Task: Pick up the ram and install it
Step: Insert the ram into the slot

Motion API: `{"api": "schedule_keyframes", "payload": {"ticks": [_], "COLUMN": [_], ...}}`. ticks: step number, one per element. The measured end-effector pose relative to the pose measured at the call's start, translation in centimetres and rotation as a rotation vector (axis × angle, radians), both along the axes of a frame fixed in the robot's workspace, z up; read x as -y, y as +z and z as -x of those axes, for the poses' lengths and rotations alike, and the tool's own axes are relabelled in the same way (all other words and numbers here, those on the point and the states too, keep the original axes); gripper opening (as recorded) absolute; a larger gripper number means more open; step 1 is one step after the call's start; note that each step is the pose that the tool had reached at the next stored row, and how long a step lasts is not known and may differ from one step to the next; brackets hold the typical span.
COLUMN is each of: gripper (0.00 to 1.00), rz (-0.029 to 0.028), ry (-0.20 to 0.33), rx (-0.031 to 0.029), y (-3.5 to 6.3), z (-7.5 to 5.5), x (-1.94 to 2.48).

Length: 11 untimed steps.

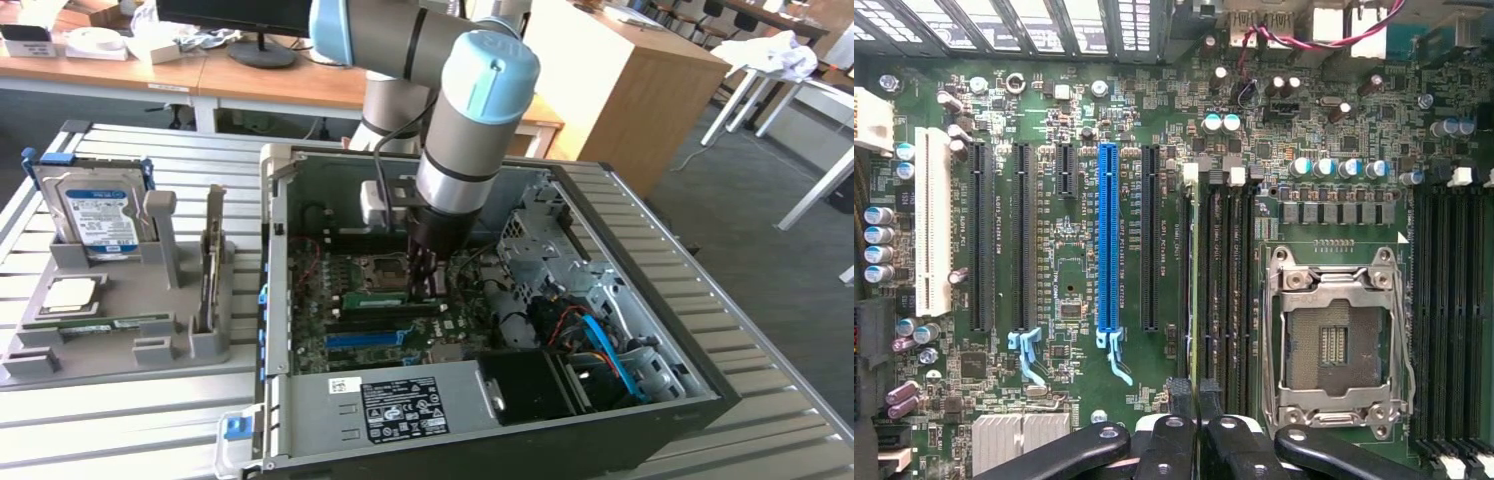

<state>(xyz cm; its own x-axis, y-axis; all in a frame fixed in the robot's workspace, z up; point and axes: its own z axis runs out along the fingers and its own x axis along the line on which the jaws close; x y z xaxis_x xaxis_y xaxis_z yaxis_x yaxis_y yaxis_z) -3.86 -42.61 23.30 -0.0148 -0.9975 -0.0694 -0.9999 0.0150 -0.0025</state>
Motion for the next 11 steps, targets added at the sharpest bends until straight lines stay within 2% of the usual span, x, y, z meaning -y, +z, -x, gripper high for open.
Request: {"api": "schedule_keyframes", "payload": {"ticks": [11], "gripper": [0.12], "rz": [-0.0002], "ry": [0.0], "rx": [0.0001], "y": [-0.29], "z": [0.04], "x": [0.03]}}
